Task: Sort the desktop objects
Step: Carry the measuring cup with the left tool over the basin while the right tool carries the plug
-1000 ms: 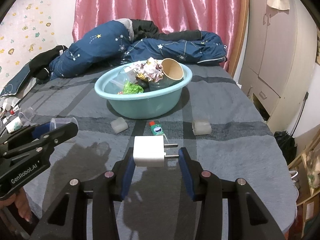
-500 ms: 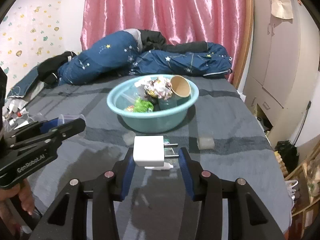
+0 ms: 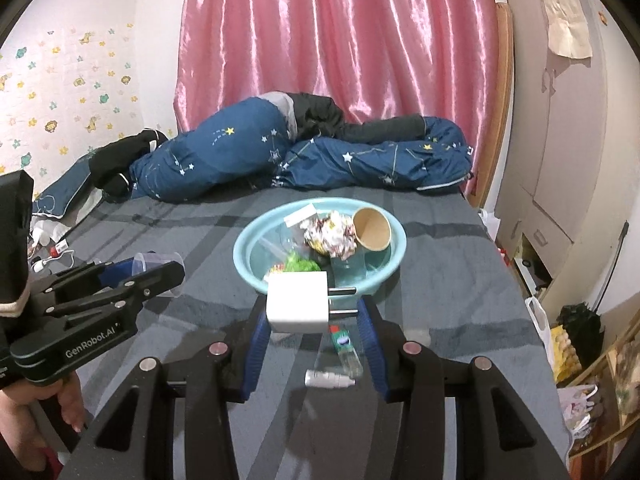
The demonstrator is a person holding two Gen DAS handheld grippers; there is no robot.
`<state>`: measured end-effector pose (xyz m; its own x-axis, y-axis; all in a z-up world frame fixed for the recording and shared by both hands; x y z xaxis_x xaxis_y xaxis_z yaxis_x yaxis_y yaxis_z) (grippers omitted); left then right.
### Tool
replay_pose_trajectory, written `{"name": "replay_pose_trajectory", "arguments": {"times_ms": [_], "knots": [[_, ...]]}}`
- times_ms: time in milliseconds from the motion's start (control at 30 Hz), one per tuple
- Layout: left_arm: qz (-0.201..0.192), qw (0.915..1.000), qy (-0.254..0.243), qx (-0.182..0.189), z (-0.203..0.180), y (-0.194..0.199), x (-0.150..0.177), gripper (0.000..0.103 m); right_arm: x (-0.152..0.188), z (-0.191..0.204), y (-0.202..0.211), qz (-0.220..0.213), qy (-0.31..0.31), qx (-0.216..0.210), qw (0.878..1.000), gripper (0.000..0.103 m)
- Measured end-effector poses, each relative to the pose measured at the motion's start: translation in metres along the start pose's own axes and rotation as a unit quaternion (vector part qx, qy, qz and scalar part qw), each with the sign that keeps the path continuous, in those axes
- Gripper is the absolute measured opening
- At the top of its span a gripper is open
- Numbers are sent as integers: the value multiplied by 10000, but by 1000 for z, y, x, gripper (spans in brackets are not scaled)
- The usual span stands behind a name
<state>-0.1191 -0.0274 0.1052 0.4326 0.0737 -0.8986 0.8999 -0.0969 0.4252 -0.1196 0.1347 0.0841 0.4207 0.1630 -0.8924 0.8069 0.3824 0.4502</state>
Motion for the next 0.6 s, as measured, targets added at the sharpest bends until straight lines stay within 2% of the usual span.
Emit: {"name": "replay_pose_trajectory", "arguments": {"times_ms": [600], "knots": [[14,9997,-237,87,6,-36,-49,39,-63,4,-37,-146,51,-122,9998,47]]}}
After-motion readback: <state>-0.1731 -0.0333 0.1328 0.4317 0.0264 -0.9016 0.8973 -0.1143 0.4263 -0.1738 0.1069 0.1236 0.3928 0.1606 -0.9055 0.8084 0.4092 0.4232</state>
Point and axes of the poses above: each gripper's, at about its wrist camera, not at the fingertips, and y roughly against the way its jaws point, z to its left, x to its underside, the point moved 5 cm from there along -y, roughly the way its jaws point, and after that the axes turned 7 degrees about -z, right-handed, at the moved point
